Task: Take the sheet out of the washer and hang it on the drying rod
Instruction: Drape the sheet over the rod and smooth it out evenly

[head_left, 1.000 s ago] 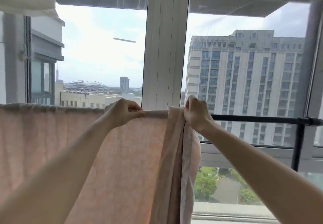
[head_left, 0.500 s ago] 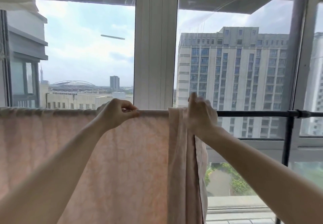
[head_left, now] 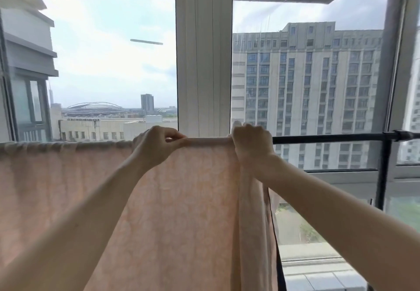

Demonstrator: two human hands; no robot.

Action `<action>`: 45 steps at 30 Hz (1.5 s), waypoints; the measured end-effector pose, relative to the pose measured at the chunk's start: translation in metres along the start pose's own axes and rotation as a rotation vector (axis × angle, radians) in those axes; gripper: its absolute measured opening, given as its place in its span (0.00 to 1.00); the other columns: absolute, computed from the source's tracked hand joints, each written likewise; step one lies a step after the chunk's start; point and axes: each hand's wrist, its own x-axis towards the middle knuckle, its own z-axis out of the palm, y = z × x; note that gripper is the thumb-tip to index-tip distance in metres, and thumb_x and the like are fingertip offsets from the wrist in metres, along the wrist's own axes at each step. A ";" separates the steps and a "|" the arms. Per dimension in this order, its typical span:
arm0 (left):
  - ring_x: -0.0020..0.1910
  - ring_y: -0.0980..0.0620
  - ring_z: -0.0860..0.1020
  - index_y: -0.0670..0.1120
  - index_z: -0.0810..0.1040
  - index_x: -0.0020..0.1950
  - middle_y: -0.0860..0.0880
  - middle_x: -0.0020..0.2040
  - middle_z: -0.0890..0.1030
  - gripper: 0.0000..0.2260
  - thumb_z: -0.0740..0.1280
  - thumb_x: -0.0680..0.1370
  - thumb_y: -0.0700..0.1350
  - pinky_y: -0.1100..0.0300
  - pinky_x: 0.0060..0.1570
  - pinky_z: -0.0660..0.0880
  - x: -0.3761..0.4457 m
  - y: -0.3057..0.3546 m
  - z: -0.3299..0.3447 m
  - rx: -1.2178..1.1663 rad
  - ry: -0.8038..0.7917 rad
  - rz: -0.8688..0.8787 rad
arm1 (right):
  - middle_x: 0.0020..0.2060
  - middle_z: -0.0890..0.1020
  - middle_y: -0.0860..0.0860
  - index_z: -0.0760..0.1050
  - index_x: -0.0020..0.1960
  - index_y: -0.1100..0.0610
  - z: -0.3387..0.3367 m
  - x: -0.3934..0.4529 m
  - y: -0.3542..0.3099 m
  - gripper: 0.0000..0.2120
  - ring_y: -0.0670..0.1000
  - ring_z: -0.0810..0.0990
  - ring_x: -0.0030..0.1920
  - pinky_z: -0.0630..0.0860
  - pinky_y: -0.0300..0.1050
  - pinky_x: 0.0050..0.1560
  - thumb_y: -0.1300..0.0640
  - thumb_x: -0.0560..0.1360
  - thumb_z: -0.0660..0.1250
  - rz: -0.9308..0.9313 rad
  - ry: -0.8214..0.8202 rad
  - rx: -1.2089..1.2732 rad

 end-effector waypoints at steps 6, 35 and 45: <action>0.38 0.54 0.78 0.58 0.79 0.35 0.61 0.31 0.79 0.09 0.70 0.75 0.54 0.56 0.43 0.72 0.001 -0.006 -0.006 -0.013 0.090 -0.036 | 0.37 0.78 0.55 0.79 0.46 0.63 -0.026 0.035 0.041 0.08 0.54 0.77 0.40 0.71 0.43 0.38 0.70 0.74 0.61 0.274 0.081 0.523; 0.42 0.53 0.81 0.47 0.83 0.48 0.51 0.46 0.84 0.04 0.70 0.76 0.46 0.52 0.45 0.80 0.005 0.054 0.040 -0.022 0.000 0.219 | 0.58 0.68 0.55 0.74 0.54 0.54 0.007 0.001 0.038 0.14 0.59 0.66 0.60 0.73 0.58 0.55 0.45 0.79 0.58 0.216 -0.154 0.262; 0.35 0.50 0.73 0.42 0.75 0.41 0.48 0.40 0.76 0.05 0.68 0.77 0.37 0.57 0.35 0.70 0.012 0.029 0.033 0.015 0.216 0.159 | 0.42 0.81 0.54 0.74 0.48 0.59 0.023 0.003 0.079 0.07 0.58 0.80 0.44 0.78 0.56 0.48 0.65 0.78 0.58 0.276 0.182 0.088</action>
